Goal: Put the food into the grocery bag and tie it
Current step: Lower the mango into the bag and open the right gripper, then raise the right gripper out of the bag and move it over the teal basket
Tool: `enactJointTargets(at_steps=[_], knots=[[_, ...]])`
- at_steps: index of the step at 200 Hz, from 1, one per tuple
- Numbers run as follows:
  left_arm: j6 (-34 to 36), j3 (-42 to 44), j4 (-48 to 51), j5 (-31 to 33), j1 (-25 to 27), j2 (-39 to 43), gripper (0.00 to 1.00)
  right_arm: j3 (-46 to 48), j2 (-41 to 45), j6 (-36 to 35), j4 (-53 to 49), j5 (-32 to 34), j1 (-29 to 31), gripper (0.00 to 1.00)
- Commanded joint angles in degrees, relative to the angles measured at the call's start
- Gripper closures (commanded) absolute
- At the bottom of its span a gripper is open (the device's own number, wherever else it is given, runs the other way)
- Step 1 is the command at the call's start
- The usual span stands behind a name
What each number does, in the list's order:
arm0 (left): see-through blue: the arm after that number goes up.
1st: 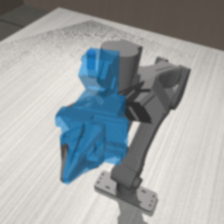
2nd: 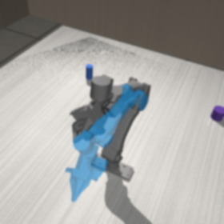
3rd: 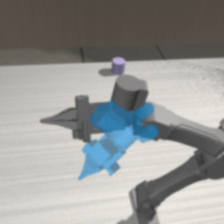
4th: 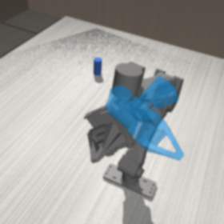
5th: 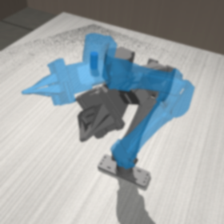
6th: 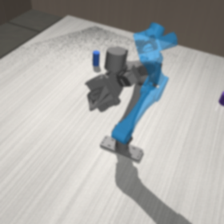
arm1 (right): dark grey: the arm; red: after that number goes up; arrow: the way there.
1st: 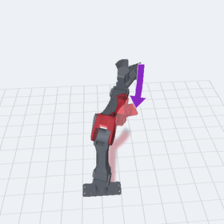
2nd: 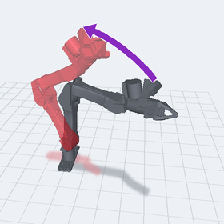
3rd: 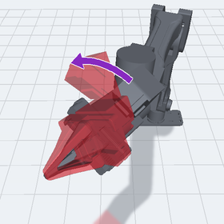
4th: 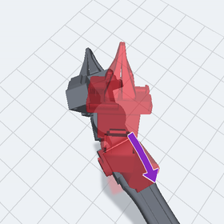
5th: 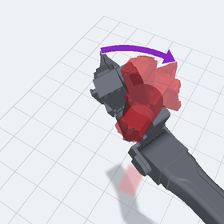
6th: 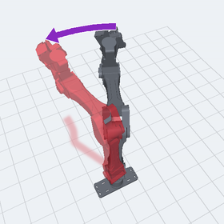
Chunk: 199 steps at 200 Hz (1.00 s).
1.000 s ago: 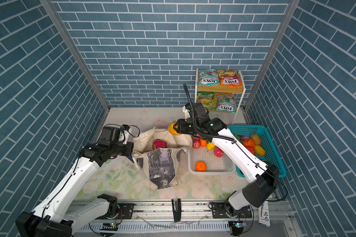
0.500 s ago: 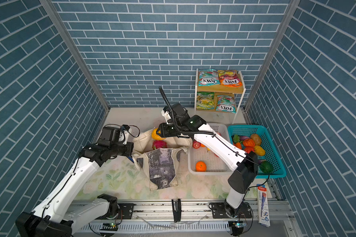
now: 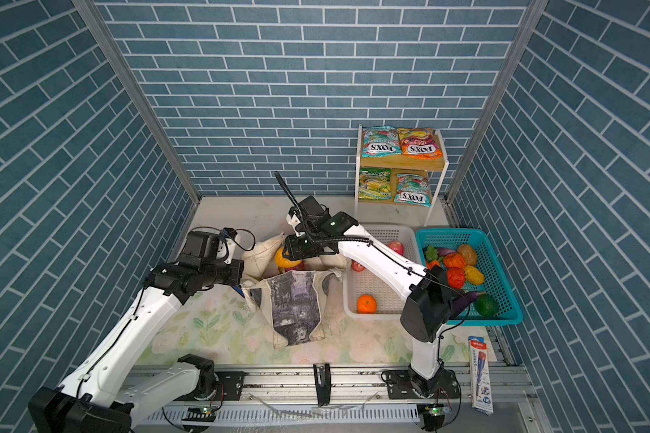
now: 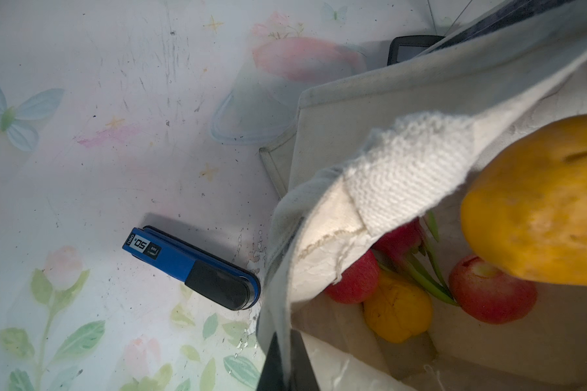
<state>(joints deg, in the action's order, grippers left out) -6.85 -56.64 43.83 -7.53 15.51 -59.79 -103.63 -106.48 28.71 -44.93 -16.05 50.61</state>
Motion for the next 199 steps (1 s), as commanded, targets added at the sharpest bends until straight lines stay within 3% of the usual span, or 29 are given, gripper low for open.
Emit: enactJointTargets(at_steps=[1,51,129,133,155,160,168,199], knots=[[0.0,0.39,0.27,-0.19,-0.3,-0.15,0.95,-2.61,-1.85,-2.1,-2.15,0.67,-0.15,0.74],[0.0,0.3,0.29,-0.21,-0.3,-0.38,0.95,-2.71,-3.19,-2.03,-2.57,0.93,-0.08,0.68],[0.08,0.3,0.29,-0.2,-0.3,-0.24,0.95,-3.24,-2.79,-2.52,-3.41,2.97,-0.06,0.48],[0.08,0.3,0.29,-0.2,-0.3,-0.29,0.95,-3.24,-2.65,-2.52,-3.5,3.12,-0.07,0.41],[0.08,0.3,0.33,-0.11,-0.3,-0.23,0.95,-3.15,-1.75,-2.68,-3.29,4.49,-0.1,0.27],[0.08,0.35,0.32,-0.12,-0.3,-0.22,0.95,-3.07,-1.49,-2.76,-3.15,4.81,-0.07,0.21],[0.04,0.39,0.32,-0.11,-0.3,-0.21,0.95,-2.98,-1.0,-2.78,-2.99,5.5,0.02,0.03],[0.08,0.39,0.37,-0.03,-0.3,-0.18,0.95,-2.2,1.28,-2.96,-1.59,7.41,-0.1,0.02]])
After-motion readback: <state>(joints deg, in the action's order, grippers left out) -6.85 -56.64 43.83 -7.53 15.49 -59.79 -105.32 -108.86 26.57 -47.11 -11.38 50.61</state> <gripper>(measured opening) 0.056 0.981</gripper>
